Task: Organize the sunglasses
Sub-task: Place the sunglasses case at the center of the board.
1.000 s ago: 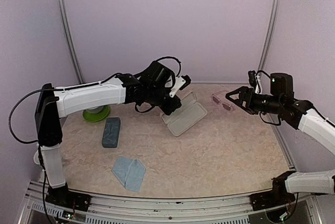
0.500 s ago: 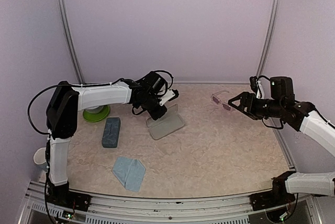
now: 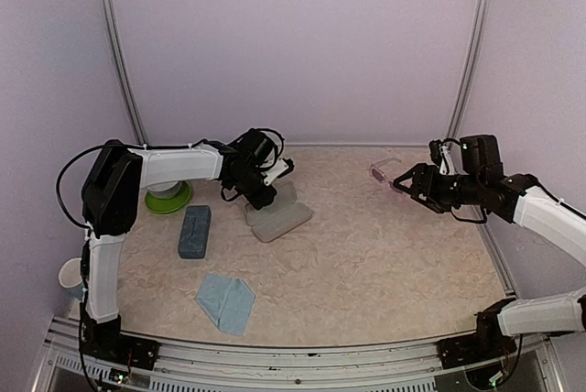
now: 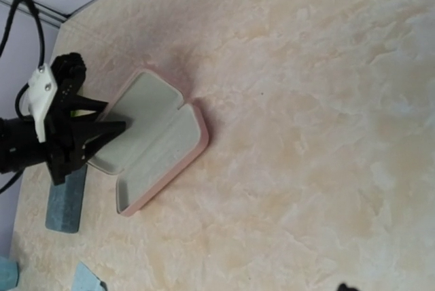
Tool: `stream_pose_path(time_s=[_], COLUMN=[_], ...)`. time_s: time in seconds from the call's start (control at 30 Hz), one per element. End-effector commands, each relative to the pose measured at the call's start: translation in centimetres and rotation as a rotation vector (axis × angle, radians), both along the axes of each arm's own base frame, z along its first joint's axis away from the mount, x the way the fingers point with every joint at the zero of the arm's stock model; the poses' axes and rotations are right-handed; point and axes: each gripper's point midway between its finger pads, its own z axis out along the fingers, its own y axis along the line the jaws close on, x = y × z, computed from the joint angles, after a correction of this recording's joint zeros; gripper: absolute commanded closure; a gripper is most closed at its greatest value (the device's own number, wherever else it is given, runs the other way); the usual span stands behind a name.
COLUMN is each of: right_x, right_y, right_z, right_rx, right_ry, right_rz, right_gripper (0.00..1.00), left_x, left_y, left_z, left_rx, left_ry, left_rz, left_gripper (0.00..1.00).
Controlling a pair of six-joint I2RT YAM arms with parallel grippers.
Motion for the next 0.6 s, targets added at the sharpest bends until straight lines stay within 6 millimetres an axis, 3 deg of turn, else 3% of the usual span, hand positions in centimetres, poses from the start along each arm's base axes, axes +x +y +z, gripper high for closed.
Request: stream_pose_path(time_s=[0.0, 0.33, 0.57], right_x=[1.2, 1.7, 1.7], right_y=[0.0, 0.1, 0.4], right_z=[1.7, 1.5, 1.9], right_rx=[0.034, 0.024, -0.014], right_ry=[-0.040, -0.047, -0.090], right_rz=[-0.022, -0.018, 0.027], right_gripper=[0.26, 0.26, 0.26], left_x=[0.2, 0.3, 0.2], left_y=[0.0, -0.3, 0.0], left_z=[0.9, 4.1, 8.9], left_rx=[-0.020, -0.072, -0.149], left_ry=[-0.018, -0.039, -0.090], left_rz=[0.017, 0.038, 0.085], left_gripper=[0.66, 0.52, 0.43])
